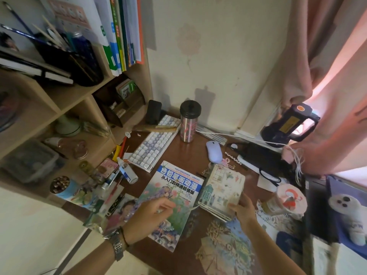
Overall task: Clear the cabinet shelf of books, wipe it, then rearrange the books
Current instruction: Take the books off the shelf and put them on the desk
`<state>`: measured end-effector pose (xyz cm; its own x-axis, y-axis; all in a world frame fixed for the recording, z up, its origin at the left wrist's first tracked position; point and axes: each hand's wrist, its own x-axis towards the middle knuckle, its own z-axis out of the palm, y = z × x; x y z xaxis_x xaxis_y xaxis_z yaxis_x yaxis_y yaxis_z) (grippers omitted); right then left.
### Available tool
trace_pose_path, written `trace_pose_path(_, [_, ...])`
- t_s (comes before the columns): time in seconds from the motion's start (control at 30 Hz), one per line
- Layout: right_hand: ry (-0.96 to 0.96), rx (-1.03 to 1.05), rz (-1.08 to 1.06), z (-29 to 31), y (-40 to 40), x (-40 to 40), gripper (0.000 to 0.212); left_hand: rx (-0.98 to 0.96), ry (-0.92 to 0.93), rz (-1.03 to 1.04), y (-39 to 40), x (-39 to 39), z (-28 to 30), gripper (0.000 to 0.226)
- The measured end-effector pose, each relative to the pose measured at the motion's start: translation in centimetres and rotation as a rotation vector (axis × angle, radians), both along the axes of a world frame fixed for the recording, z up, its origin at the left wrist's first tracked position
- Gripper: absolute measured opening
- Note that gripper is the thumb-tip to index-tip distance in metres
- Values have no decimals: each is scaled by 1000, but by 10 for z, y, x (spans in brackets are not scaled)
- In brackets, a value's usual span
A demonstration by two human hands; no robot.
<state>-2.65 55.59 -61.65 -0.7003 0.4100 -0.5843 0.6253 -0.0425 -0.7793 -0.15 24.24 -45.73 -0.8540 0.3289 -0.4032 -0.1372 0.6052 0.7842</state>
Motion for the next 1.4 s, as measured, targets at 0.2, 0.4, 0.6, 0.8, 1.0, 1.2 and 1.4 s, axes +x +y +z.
trace_pose_path(0.2, [-117, 403, 154, 31, -9, 6, 34, 2, 4, -5, 0, -3, 1, 23])
trace_pose_path(0.4, [44, 327, 322, 94, -18, -3, 31, 29, 42, -9, -3, -10, 14, 19])
trace_pose_path(0.6, [167, 543, 671, 167, -41, -19, 30, 22, 171, -48, -17, -32, 53, 18])
trace_pose_path(0.8, [319, 734, 764, 260, -70, -48, 24, -50, 366, -23, -43, -64, 121, 18])
trace_pose_path(1.0, [601, 867, 777, 364, -111, -73, 31, -170, 584, 29, -77, -85, 204, 16])
trace_pose_path(1.2, [824, 886, 804, 450, -154, -91, 26, -217, 767, 99, -116, -98, 287, 18])
trace_pose_path(1.4, [1004, 888, 794, 511, -191, -106, 26, -314, 907, 135, -140, -103, 353, 19])
